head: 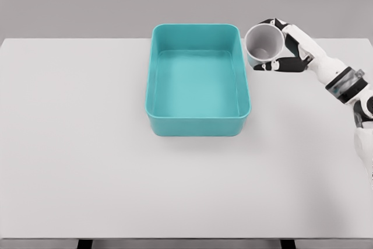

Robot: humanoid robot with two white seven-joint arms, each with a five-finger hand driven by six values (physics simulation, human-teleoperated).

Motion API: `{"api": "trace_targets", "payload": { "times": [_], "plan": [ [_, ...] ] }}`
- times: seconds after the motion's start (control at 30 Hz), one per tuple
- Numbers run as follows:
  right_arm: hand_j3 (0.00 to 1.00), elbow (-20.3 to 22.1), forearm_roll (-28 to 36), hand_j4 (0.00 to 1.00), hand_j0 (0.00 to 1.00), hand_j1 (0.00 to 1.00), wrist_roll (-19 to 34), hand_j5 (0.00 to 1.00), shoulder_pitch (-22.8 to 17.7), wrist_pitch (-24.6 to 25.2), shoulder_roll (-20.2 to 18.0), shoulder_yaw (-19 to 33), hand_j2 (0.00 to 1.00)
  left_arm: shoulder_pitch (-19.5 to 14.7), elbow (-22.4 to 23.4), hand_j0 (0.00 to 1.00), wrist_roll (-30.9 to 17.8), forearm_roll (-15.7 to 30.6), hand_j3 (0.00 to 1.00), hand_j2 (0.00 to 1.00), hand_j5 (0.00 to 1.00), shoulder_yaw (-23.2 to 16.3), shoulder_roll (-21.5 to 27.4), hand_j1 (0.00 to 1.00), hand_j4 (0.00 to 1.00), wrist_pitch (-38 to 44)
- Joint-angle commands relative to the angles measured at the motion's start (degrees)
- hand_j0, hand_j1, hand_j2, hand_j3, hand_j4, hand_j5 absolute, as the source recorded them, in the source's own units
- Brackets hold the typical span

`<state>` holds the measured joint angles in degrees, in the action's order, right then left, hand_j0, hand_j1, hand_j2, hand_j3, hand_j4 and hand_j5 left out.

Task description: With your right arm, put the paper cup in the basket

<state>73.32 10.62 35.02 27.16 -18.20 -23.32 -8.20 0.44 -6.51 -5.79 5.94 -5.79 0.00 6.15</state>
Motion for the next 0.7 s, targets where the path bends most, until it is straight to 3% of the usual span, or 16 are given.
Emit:
{"api": "trace_targets", "payload": {
  "times": [0.0, 0.1, 0.3, 0.67],
  "plan": [
    [0.48, 1.6, -3.1, 0.48, 0.48, 0.48, 0.0, 0.48, 0.1, -1.3, 1.4, -0.1, 0.48, 0.0, 0.0, 1.00, 0.0, 0.0, 1.00, 1.00, 1.00, 0.0, 0.0, 1.00, 1.00, 0.0],
    [0.48, 4.3, -8.0, 0.48, 0.48, 0.48, 0.0, 0.48, 1.8, -1.6, 2.9, -2.1, 0.48, 0.0, 0.0, 1.00, 0.0, -0.1, 1.00, 1.00, 1.00, 0.0, 0.0, 1.00, 1.00, 0.0],
    [0.48, 5.5, -13.5, 0.48, 0.48, 0.48, 0.0, 0.48, 5.4, -1.7, 4.7, -6.8, 0.48, 0.0, 0.0, 1.00, 0.0, 0.0, 1.00, 1.00, 1.00, 0.0, 0.0, 1.00, 1.00, 0.0],
    [0.48, 5.5, -23.3, 0.48, 0.48, 0.48, 0.0, 0.48, 11.6, -1.6, 3.2, -16.4, 0.48, 0.0, 0.0, 1.00, 0.0, 0.0, 1.00, 1.00, 1.00, 0.0, 0.0, 1.00, 1.00, 0.0]
  ]
}}
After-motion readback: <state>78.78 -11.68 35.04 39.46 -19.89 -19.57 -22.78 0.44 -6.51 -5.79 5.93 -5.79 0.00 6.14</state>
